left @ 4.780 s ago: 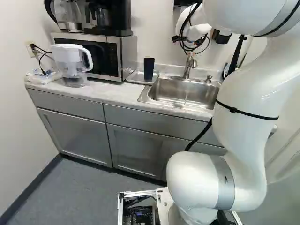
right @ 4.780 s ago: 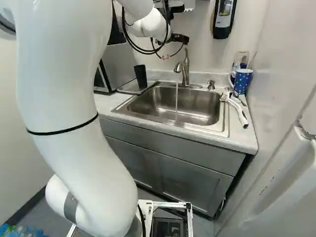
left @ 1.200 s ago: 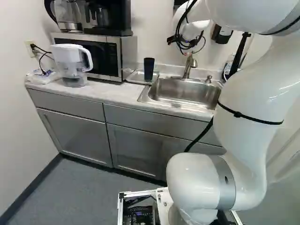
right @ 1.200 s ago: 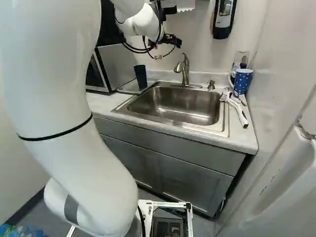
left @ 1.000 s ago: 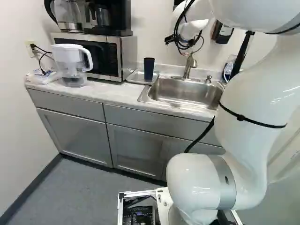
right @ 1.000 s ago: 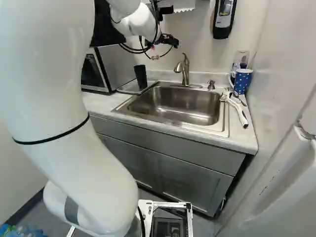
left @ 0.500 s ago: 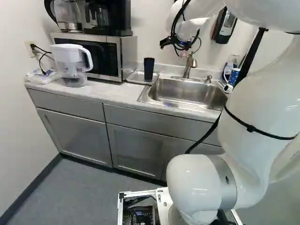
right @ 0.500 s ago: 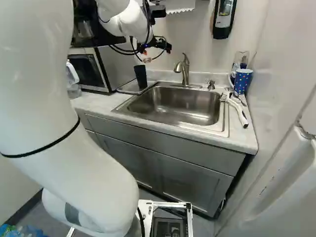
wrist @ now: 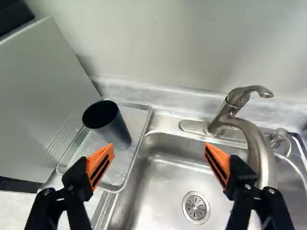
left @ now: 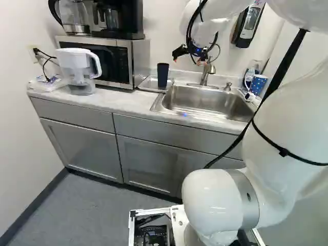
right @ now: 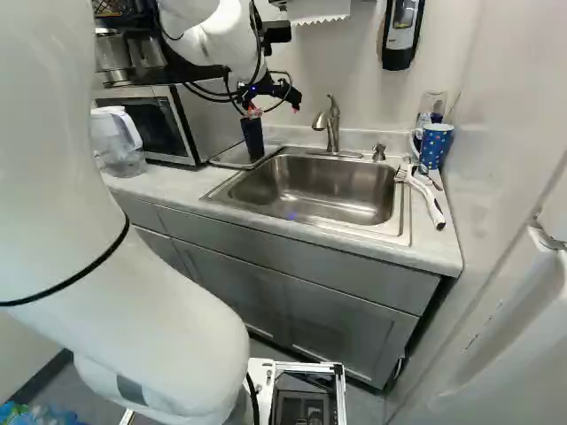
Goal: Rinse the cup and place it in the tray
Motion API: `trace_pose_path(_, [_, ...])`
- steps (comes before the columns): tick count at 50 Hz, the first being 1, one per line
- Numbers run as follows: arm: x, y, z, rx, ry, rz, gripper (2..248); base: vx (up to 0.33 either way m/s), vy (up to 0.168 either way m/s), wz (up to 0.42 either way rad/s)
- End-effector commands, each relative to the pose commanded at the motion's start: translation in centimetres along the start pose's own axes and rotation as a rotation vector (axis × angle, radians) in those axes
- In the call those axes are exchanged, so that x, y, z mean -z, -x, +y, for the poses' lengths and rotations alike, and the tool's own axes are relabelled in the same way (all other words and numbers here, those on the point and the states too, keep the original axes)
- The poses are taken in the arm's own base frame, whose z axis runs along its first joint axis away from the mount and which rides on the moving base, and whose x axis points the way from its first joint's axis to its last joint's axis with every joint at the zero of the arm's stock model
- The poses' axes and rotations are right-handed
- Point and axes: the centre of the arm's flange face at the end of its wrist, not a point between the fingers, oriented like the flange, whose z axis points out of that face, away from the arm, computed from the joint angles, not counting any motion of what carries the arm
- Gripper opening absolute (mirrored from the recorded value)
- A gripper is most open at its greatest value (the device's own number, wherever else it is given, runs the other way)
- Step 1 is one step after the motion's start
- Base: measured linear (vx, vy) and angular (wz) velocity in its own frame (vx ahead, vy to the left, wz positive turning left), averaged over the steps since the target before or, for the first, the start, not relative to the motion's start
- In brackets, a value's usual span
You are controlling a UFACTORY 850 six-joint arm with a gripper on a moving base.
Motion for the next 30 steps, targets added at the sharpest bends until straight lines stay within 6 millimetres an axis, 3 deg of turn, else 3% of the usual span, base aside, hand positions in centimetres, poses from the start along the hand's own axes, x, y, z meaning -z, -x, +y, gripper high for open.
trace_pose_path(30, [2.3, 3.1, 1.1, -0.015, 0.022, -0.145, 247, 0.0, 0.0, 0.0])
